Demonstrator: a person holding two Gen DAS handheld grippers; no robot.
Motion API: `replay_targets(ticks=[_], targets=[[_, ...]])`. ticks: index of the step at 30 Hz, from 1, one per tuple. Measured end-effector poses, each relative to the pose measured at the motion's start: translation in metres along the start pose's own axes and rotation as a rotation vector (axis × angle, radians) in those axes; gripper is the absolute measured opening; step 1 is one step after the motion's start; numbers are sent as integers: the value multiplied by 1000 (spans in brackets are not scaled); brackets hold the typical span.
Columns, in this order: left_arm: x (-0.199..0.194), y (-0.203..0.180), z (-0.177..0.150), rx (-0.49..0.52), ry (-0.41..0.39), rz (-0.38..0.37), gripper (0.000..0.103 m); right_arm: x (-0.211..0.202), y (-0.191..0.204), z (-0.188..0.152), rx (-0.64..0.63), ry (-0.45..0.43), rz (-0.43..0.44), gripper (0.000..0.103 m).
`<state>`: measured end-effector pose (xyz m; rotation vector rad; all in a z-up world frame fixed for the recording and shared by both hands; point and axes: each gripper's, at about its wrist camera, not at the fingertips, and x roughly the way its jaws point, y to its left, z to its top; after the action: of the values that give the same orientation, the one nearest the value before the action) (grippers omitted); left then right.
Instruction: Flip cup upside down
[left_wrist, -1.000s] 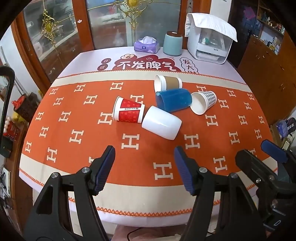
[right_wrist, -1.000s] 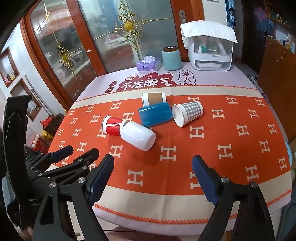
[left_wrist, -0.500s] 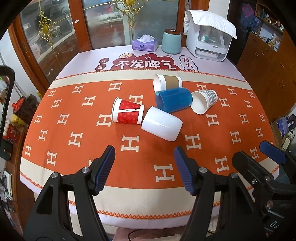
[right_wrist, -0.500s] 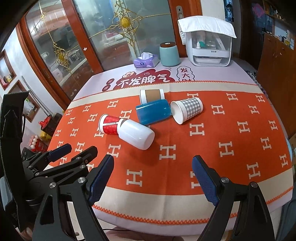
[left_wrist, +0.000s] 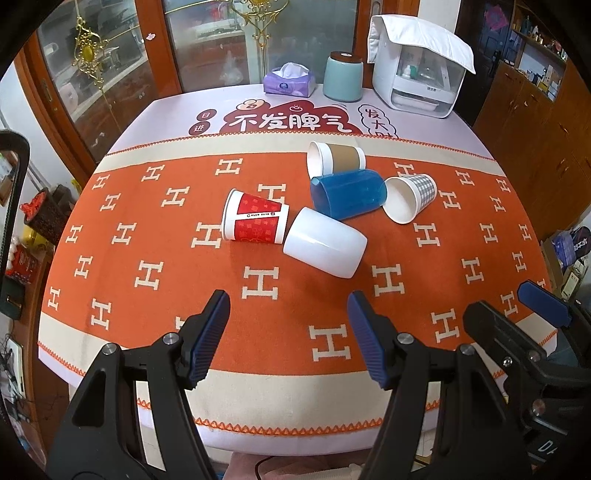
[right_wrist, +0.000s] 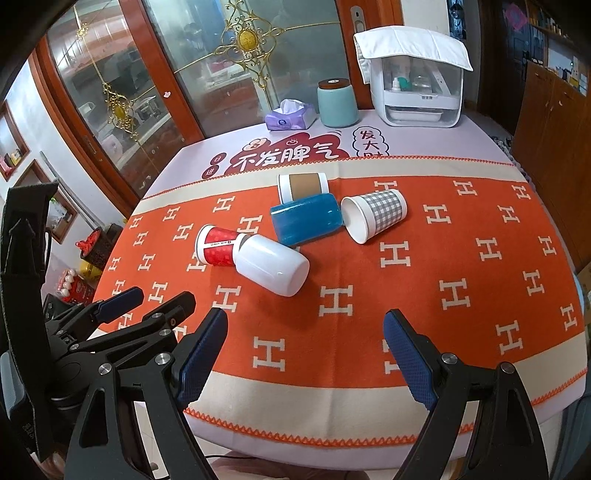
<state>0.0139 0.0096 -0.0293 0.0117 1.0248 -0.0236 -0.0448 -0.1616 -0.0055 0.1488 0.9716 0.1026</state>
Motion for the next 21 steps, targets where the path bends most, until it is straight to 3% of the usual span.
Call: replay_targets(ticks=[21], targets=[[0, -4, 3, 39, -15, 1, 64, -2, -2, 1, 37, -19, -2, 87]])
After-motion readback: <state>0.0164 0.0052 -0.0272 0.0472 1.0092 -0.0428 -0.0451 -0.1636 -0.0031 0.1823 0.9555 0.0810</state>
